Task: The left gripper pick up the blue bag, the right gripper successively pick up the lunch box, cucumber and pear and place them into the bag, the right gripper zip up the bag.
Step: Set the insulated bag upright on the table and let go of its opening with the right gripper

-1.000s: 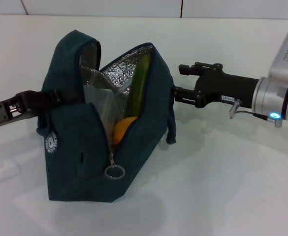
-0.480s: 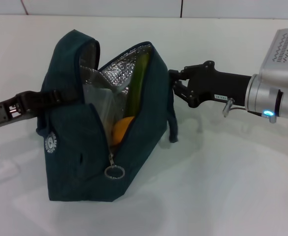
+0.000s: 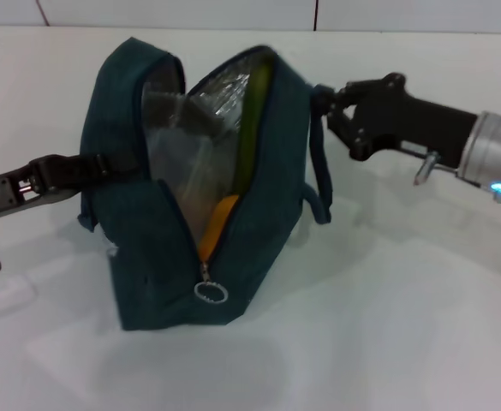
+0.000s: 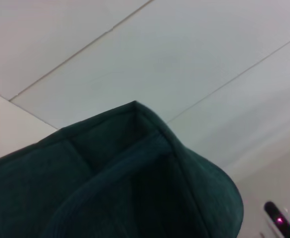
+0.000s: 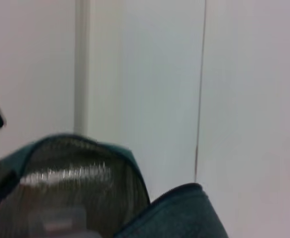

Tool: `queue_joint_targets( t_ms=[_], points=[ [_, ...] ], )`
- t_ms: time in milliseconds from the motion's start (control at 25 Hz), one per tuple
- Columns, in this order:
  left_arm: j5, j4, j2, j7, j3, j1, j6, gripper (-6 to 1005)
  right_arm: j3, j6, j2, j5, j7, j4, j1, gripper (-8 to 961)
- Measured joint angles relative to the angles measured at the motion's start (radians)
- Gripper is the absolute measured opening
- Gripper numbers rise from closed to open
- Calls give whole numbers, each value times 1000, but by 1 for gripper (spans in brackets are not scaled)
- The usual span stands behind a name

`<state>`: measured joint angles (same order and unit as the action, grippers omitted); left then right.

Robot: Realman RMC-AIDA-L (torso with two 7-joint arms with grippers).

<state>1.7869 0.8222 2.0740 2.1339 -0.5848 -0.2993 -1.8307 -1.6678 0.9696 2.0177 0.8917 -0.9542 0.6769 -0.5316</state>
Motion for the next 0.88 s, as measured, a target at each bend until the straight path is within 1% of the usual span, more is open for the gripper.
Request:
queue_joint_targets(
  t_ms=[120, 200, 320, 360, 480, 600, 720, 880],
  points=[
    [0, 0, 3, 0, -3, -7, -5, 36, 33, 32, -2, 3, 5, 61, 42, 57],
    [0, -10, 5, -3, -7, -20, -12, 36, 64, 80, -6, 5, 1, 94, 76, 56],
    [-2, -72, 9, -20, -29, -61, -20, 36, 118, 160, -10, 6, -3, 154, 148, 62],
    [-2, -91, 10, -27, -36, -73, -20, 36, 132, 171, -12, 9, -4, 180, 179, 64],
    [-5, -144, 15, -63, -60, -101, -20, 37, 165, 181, -21, 47, -20, 225, 238, 70],
    [-32, -198, 18, -114, -103, -114, -17, 37, 222, 217, -26, 122, -73, 235, 263, 77],
    [-51, -243, 21, -163, -147, -123, -6, 37, 281, 274, -24, 193, -106, 231, 280, 83],
    [-72, -297, 26, -206, -196, -154, 30, 37, 325, 307, -21, 222, -118, 238, 309, 91]
  ],
)
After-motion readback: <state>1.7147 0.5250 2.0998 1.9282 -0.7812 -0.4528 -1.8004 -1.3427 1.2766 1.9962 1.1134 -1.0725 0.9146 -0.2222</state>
